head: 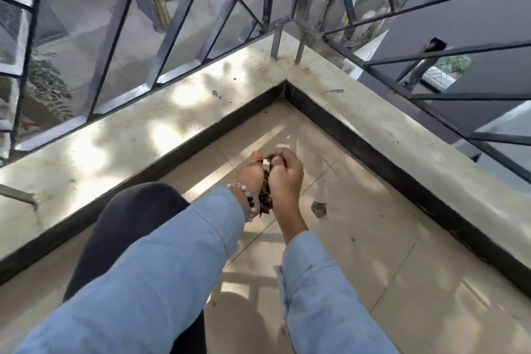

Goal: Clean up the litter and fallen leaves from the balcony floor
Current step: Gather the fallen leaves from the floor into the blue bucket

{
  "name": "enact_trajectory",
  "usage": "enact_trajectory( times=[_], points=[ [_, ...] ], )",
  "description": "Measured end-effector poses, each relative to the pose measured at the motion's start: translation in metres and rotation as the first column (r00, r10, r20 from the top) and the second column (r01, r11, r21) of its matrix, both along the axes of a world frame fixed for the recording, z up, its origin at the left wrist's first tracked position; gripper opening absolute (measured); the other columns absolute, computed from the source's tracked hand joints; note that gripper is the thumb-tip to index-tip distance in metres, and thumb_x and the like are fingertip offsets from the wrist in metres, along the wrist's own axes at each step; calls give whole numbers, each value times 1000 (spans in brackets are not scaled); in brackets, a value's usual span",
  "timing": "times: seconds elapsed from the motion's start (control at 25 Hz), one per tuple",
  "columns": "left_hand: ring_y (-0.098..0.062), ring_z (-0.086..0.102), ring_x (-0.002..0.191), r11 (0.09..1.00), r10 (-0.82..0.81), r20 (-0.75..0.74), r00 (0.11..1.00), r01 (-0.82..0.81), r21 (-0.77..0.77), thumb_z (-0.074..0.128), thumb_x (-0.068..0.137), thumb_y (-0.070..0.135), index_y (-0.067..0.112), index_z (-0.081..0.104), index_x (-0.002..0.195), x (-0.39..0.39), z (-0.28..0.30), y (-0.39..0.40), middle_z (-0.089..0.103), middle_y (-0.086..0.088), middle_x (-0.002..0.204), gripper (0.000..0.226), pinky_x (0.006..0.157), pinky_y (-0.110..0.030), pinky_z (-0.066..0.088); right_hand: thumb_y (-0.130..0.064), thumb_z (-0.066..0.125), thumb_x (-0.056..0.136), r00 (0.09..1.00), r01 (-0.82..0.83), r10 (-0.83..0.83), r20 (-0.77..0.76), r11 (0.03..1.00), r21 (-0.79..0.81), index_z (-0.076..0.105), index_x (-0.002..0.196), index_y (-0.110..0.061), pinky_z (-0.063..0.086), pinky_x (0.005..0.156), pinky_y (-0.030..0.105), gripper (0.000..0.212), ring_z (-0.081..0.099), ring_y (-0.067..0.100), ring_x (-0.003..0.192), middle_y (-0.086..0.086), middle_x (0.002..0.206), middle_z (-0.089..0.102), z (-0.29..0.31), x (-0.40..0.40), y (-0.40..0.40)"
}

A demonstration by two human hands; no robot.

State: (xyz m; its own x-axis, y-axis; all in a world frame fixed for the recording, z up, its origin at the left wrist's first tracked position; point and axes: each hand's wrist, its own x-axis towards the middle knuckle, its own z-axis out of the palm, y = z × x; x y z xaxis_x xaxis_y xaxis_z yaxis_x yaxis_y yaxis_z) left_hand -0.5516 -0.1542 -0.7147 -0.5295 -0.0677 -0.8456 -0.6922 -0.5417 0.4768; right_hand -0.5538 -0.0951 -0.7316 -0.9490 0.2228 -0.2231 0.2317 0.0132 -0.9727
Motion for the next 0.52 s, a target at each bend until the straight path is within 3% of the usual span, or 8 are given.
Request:
enact_trajectory(
  times=[0.08,0.16,0.2,0.28,0.32,0.36,0.44,0.52],
  points=[
    [-15,55,68,985,111,-25,994,-106,132,41,94,60,19,53,73,-6,7,6,55,0,65,47,75,-27,47,-14,46,91,981,-155,178,-80,960,232,64,85,-11,49,79,33,19,61,19,86,1,85,65,-5,12,6],
    [-16,54,65,986,123,-53,991,-116,117,40,89,69,17,49,66,-11,7,8,51,-3,63,57,79,-30,48,-37,38,98,939,-284,324,-113,920,270,68,96,-13,45,96,41,39,60,15,100,-6,91,66,-7,22,13],
    [-17,55,60,991,106,-51,993,-101,93,40,89,68,13,50,66,-12,9,9,52,-5,61,60,76,-31,49,-49,31,98,917,-354,387,-94,900,253,69,102,-24,36,106,46,46,55,11,113,-5,104,67,-8,26,16],
    [-18,57,57,995,94,-46,995,-91,51,41,93,62,7,59,81,-14,8,10,60,-6,65,59,66,-30,49,-62,27,94,897,-430,441,-30,886,173,60,102,-55,16,117,52,34,30,6,139,0,138,52,-8,28,21],
    [-19,60,62,996,77,-57,995,-74,55,43,93,61,7,63,94,-15,8,11,65,-7,75,58,65,-29,51,-66,31,92,907,-417,420,-2,901,117,53,97,-64,15,118,52,23,20,8,143,2,147,42,-7,28,22],
    [-20,62,65,999,51,-54,997,-50,12,47,91,62,7,64,98,-14,9,14,68,-8,81,58,63,-28,52,-71,36,88,931,-364,365,-22,930,42,54,101,-66,24,115,52,22,23,15,143,6,149,38,-6,28,22],
    [-17,60,48,990,-10,-48,999,3,-144,54,89,59,7,60,90,-13,14,18,66,-6,60,53,45,-21,49,-69,47,85,980,-195,180,-86,958,-212,64,113,-46,44,102,45,40,47,21,128,14,136,51,-11,27,26],
    [-18,50,35,979,-38,-20,999,34,-202,61,86,56,3,58,106,-17,17,16,57,-5,44,56,32,-18,40,-52,44,95,1000,-24,15,-27,923,-385,68,115,-31,41,99,36,38,52,9,119,6,113,68,-15,22,38]
  ],
)
